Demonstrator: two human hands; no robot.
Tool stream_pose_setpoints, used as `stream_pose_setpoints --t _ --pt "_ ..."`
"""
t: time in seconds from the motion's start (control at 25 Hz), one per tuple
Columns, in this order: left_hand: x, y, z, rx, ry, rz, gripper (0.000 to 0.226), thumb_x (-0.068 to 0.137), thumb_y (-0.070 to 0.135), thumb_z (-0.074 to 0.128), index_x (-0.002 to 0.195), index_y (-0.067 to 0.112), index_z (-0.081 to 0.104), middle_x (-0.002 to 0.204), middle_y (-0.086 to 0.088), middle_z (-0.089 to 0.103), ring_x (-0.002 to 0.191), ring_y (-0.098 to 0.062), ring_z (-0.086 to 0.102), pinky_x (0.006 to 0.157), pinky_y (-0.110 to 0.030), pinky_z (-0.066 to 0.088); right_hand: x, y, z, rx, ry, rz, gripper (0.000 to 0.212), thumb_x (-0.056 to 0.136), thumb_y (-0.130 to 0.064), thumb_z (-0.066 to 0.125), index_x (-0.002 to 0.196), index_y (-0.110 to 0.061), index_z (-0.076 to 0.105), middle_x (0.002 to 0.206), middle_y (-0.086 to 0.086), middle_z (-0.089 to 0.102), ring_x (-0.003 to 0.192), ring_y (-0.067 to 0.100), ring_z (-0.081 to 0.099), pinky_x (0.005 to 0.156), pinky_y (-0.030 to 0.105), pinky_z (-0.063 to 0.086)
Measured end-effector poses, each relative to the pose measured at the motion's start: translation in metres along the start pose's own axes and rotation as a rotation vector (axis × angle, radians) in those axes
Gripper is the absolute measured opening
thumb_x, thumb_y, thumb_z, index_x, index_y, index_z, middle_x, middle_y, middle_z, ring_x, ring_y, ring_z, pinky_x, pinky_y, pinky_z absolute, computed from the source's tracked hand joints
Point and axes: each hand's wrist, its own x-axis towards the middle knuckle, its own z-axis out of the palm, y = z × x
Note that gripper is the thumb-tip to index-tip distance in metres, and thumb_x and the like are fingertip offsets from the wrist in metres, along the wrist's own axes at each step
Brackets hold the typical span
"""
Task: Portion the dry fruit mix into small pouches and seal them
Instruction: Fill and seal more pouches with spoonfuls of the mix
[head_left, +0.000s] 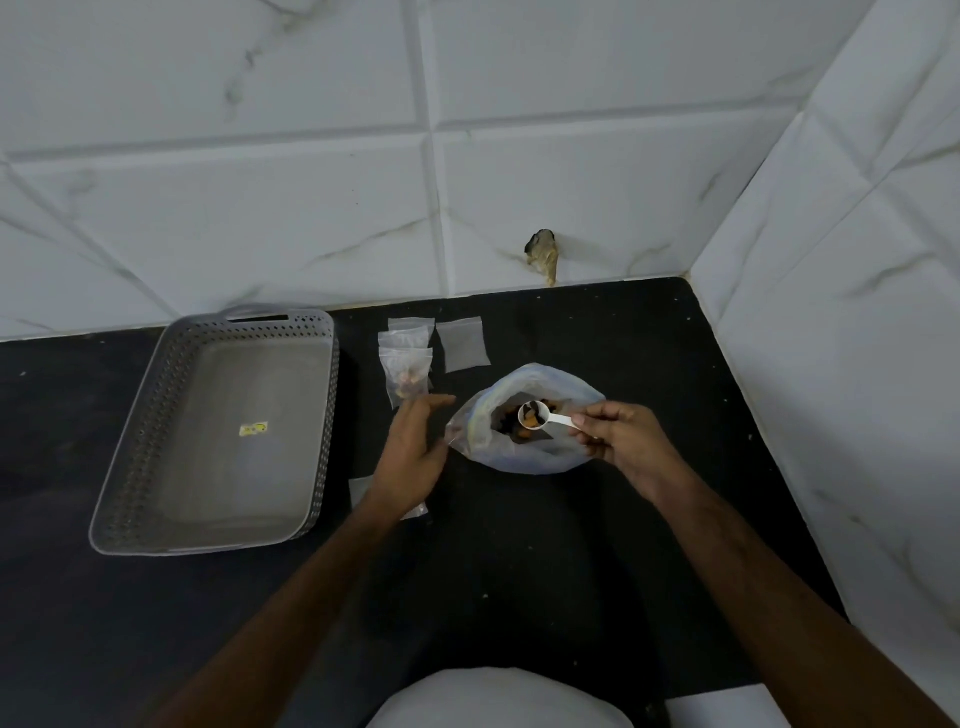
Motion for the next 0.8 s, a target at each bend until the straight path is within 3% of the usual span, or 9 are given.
stream_pose_setpoints --t 0.12,0.24,0.32,0.6,0.72,0.8 --pt "-0.023 -0.017 -0.02 0.209 -0.039 0.06 0.062 0.085 0.024 0.077 0.14 0.027 0.049 0.142 0.007 0.045 0.134 -0.014 0.044 0.112 -0.046 0.042 -0.007 -0.004 0.003 0.029 -0.022 -0.022 0.011 0.093 -0.003 0.068 0.102 -0.003 0.074 0.089 0.012 0.077 0.075 0.012 0.067 0.07 0.026 0.056" --pt "-0.04 -0.038 -0.029 0.467 -0.277 -0.112 0.107 0.071 0.057 0.083 0.156 0.028 0.026 0.157 0.004 0.029 0.147 -0.02 0.028 0.122 -0.046 0.027 -0.016 -0.005 0.012 0.04 -0.06 -0.021 0.011 0.093 -0.005 0.069 0.102 -0.004 0.075 0.092 0.011 0.077 0.077 0.012 0.067 0.074 0.028 0.056" --pt "-0.048 -0.051 -0.026 0.614 -0.331 -0.143 0.118 0.069 0.063 0.081 0.16 0.026 0.015 0.161 0.002 0.023 0.15 -0.022 0.023 0.124 -0.044 0.021 -0.022 -0.004 0.019 0.044 -0.092 -0.007 0.012 0.093 -0.006 0.069 0.102 -0.006 0.076 0.095 0.012 0.077 0.079 0.013 0.068 0.076 0.029 0.057" --pt "-0.037 -0.057 -0.019 0.721 -0.257 -0.149 0.095 0.073 0.065 0.076 0.15 0.029 0.035 0.147 0.003 0.036 0.137 -0.021 0.037 0.115 -0.044 0.032 -0.035 0.002 0.037 0.048 -0.142 -0.001 0.013 0.092 -0.008 0.07 0.103 -0.005 0.076 0.094 0.01 0.077 0.081 0.013 0.067 0.074 0.027 0.057" --pt "-0.039 -0.056 -0.021 0.635 -0.213 -0.1 0.077 0.076 0.066 0.072 0.14 0.033 0.044 0.139 0.008 0.043 0.131 -0.017 0.043 0.111 -0.042 0.035 -0.041 0.001 0.039 0.05 -0.145 -0.009 0.014 0.092 -0.008 0.07 0.104 -0.005 0.076 0.092 0.009 0.077 0.08 0.013 0.067 0.072 0.025 0.057" --pt "-0.042 -0.05 -0.019 0.451 -0.176 -0.062 0.065 0.077 0.066 0.07 0.131 0.039 0.046 0.132 0.016 0.048 0.128 -0.011 0.047 0.11 -0.041 0.035 -0.046 -0.002 0.04 0.059 -0.159 -0.018 0.014 0.092 -0.009 0.07 0.104 -0.005 0.076 0.092 0.009 0.077 0.08 0.012 0.067 0.072 0.025 0.057"
